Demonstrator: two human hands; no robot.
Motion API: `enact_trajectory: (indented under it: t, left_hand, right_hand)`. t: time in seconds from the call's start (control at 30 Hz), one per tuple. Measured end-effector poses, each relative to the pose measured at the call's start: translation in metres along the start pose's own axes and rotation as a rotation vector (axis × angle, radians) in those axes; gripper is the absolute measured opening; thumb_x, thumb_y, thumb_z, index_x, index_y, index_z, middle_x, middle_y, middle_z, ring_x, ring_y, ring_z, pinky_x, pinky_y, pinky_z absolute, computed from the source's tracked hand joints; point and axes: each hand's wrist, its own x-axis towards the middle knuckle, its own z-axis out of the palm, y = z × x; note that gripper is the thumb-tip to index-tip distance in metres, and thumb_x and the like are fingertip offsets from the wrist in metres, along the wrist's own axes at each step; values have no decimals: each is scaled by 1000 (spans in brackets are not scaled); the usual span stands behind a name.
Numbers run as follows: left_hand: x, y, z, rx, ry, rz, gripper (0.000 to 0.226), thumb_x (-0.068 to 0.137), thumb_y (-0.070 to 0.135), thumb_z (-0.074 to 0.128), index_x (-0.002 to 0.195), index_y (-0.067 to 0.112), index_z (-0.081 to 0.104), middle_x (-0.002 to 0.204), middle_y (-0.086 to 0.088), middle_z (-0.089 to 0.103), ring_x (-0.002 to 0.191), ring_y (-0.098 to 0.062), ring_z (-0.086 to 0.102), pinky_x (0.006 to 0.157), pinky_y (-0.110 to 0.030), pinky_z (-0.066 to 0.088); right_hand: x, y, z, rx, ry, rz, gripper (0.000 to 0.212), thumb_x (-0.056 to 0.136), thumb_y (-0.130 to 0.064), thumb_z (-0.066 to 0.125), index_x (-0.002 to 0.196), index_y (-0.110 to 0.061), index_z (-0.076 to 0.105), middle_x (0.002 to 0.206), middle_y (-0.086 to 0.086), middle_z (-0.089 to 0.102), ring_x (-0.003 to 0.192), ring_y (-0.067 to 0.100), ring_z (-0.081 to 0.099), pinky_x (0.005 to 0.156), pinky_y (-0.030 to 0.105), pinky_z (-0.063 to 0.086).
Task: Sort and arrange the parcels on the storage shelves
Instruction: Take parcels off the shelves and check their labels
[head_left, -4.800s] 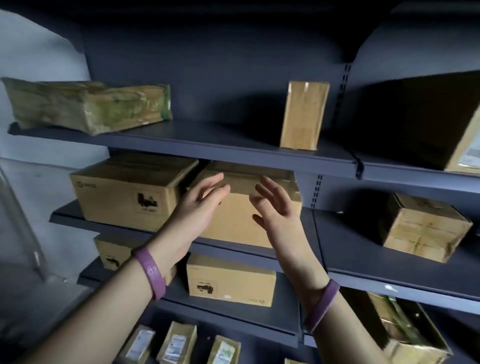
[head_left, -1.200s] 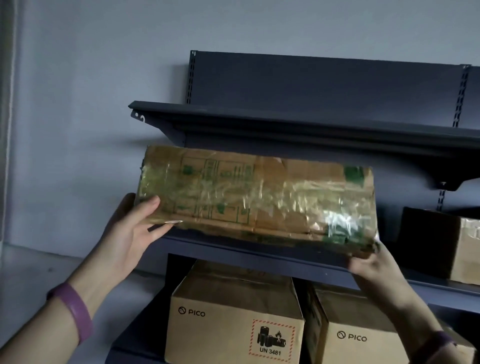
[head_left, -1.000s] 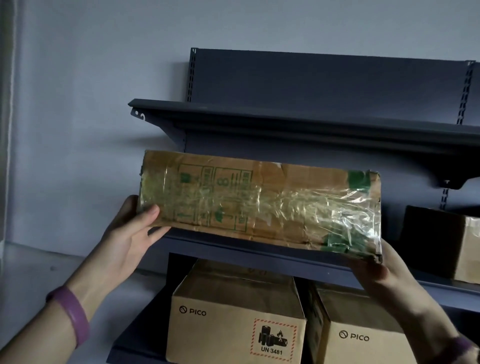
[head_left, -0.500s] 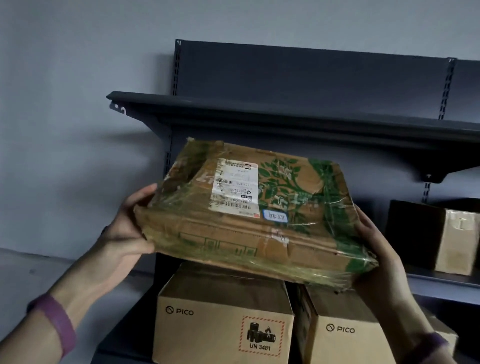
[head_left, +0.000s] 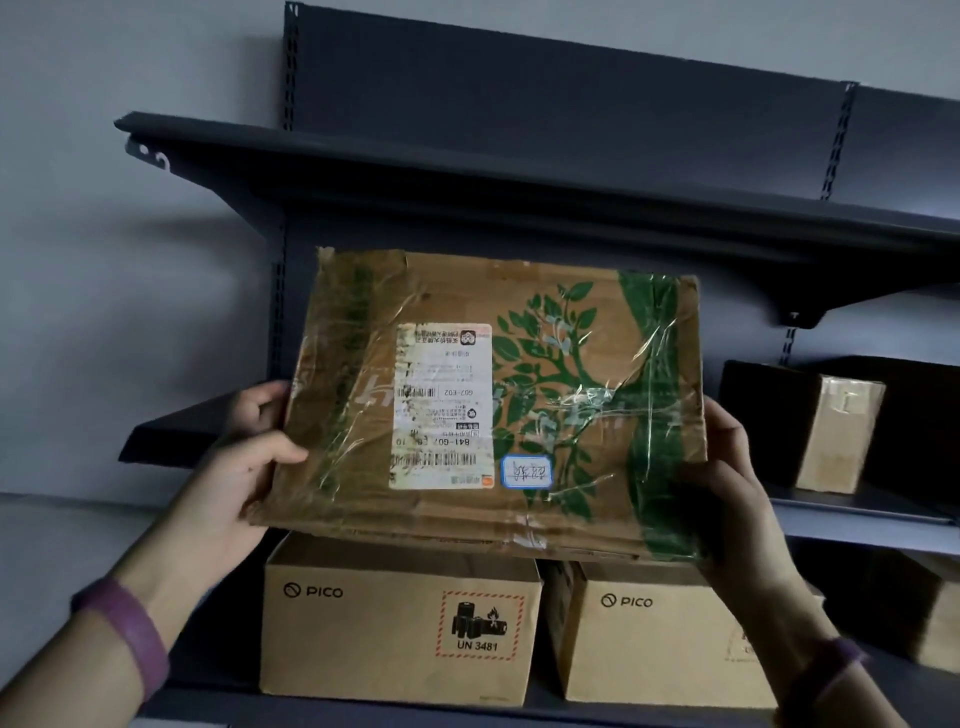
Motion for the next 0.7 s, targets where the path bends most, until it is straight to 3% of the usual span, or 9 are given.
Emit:
enact_trajectory:
  t: [0.07,0.2,0.37,0.57,0.7]
  left_hand:
    - [8,-1,16,90,21,34,56,82,-11,48,132,14,48,123,-7,63,102,-18,66,80,-28,56]
    - [7,-12,39,86,-172,19,54,79,18,66,129,35,55,120,2,68,105,-17,67,80,-34,53]
    - [-4,-29,85,35,-258,27,56,77,25,68,129,43,54,124,6,65,108,-16,66,71,-26,57]
    - [-30,-56,177,-34,-339,-6,57,75,27,69,126,45,55,123,5,66,106,-17,68,69,-32,57]
    - [-55,-83,251,-68,-400,-32,59,75,27,71,127,46,54,123,5,66,107,-19,67,71,-33,58]
  right_hand:
    - [-3,-5,-7,-36,26,-17,48,80,-27,54,124,-46,50,115,-8,66,103,17,66,69,32,58]
    - [-15,-21,-24,-73,26,-46,55,87,-37,57,137,-52,40,134,-9,59,117,15,63,83,35,58]
    - [-37,-45,-71,-139,73,-67,52,91,-42,50,142,-48,37,142,-5,53,129,23,54,99,53,48]
    - [-79,-82,-153,-240,231,-111,61,84,-60,56,141,-48,40,142,-9,53,129,15,54,93,33,54]
    - [-115,-114,-221,-282,386,-78,55,85,-67,52,136,-52,43,138,-7,57,127,21,56,100,48,49]
